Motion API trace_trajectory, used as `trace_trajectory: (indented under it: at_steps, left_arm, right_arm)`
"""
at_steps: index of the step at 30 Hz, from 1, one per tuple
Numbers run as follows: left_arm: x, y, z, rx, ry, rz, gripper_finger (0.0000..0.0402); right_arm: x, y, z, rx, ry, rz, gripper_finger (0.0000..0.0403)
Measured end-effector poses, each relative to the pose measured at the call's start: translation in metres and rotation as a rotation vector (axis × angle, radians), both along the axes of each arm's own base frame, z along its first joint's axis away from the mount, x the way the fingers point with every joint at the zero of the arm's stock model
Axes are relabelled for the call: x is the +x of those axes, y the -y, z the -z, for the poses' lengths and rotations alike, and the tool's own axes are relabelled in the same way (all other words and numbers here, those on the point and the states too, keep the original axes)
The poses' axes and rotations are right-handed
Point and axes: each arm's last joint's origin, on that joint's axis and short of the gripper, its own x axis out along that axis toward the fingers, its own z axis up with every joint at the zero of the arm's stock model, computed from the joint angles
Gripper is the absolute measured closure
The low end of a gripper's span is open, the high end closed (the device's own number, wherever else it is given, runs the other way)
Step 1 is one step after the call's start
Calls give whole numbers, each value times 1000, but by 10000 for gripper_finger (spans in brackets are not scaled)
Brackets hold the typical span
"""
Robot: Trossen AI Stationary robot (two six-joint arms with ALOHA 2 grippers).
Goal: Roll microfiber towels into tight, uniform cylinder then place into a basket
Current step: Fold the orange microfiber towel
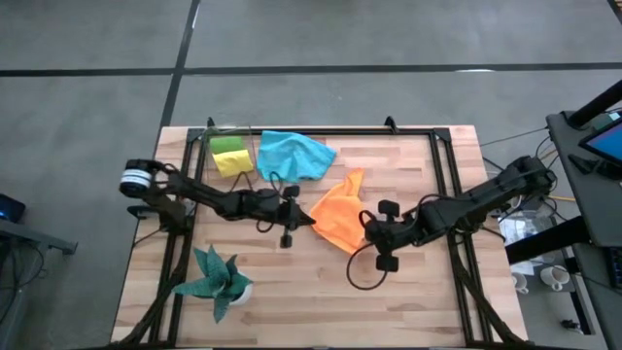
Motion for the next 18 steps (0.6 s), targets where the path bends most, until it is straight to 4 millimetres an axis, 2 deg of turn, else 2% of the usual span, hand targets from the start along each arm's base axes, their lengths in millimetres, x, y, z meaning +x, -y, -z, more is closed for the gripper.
trace_trajectory:
  at_steps: [5,10,14,18]
  left_arm:
    - [26,0,11,15,-26,6,402]
    - [34,1,16,43,-100,-1,396]
    - [30,0,9,3,-145,-64,360]
    - [26,-7,12,-131,-208,-156,308]
  right_arm:
    - [-4,0,12,21,4,46,394]
    - [-6,0,20,26,14,48,394]
    - [-7,0,24,24,17,50,394]
    - [-5,-1,28,34,50,51,394]
